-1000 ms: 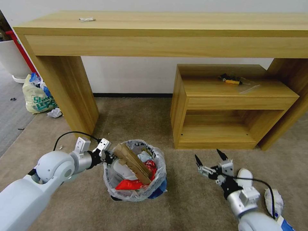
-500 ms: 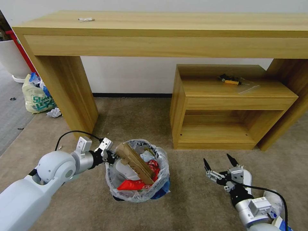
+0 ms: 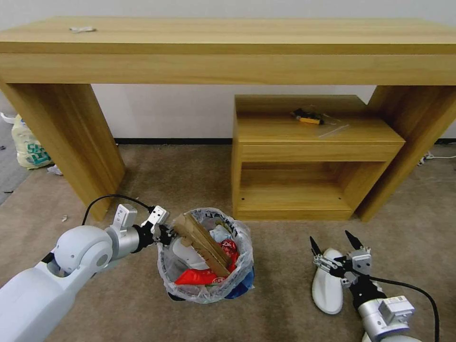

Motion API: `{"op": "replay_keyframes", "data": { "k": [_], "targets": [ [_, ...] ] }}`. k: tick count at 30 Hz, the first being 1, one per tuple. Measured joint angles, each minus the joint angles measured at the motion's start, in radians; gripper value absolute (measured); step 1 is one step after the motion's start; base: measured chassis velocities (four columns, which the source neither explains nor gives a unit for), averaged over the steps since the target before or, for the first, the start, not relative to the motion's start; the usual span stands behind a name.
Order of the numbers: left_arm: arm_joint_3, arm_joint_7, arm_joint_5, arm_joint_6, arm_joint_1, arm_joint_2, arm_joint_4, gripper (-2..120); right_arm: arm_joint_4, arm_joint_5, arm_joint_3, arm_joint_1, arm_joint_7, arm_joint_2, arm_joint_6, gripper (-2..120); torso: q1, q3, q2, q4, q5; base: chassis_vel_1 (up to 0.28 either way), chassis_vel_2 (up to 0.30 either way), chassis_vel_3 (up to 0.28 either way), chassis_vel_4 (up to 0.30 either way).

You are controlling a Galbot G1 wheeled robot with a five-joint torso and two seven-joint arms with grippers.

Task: Pick up the trash bin and place the garbage on the floor into it.

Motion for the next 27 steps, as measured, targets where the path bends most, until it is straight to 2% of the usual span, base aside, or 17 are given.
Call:
{"op": "replay_keyframes", "data": {
  "k": [4,6,7,10,14,16,21,27],
  "targets": [
    [0.001,-0.001,-0.001,0.000,0.002,0.000,-0.007,0,-0.028,0.037,0.020,-0.001,0.026,0.000,-0.044,100,0.000,0.000,0.000,-0.0001,-0.0003,-0.105,-0.108,0.122,0.105],
    [0.002,-0.003,-0.001,0.000,0.006,0.000,-0.010,0,-0.090,0.095,0.038,0.005,0.054,-0.005,-0.117,100,0.000,0.000,0.000,-0.0002,-0.0005,-0.032,-0.041,0.014,0.019],
    [0.002,-0.003,-0.001,0.000,0.006,0.000,-0.010,0,-0.090,0.095,0.038,0.005,0.054,-0.005,-0.117,100,0.000,0.000,0.000,-0.0002,-0.0005,0.000,0.000,0.000,0.000],
    [0.005,-0.005,0.001,0.000,0.008,-0.001,-0.011,0,-0.217,0.116,0.042,0.041,0.055,-0.010,-0.140,100,0.000,0.000,0.000,0.0001,-0.0005,0.000,0.000,0.000,0.000],
    [0.009,-0.005,0.002,0.000,0.009,-0.002,-0.011,0,-0.293,0.135,0.035,0.074,0.060,-0.011,-0.156,100,0.000,0.000,0.000,0.0001,-0.0004,0.000,0.000,0.000,0.000],
    [0.013,-0.005,0.002,0.000,0.007,-0.002,-0.010,0,-0.378,0.160,0.015,0.127,0.084,-0.012,-0.180,100,0.000,0.000,0.000,0.0000,-0.0003,0.000,0.000,0.000,0.000],
    [0.021,-0.004,0.003,0.000,0.003,-0.001,-0.002,0,-0.493,0.199,-0.037,0.218,0.112,-0.020,-0.213,100,0.000,0.000,0.000,0.0002,-0.0005,0.000,0.000,0.000,0.000],
    [0.024,-0.003,0.003,0.000,-0.002,0.000,0.005,0,-0.556,0.247,-0.102,0.286,0.152,-0.026,-0.274,98,0.000,0.000,0.000,0.0001,-0.0006,0.000,0.000,0.000,0.000]
  ]
}}
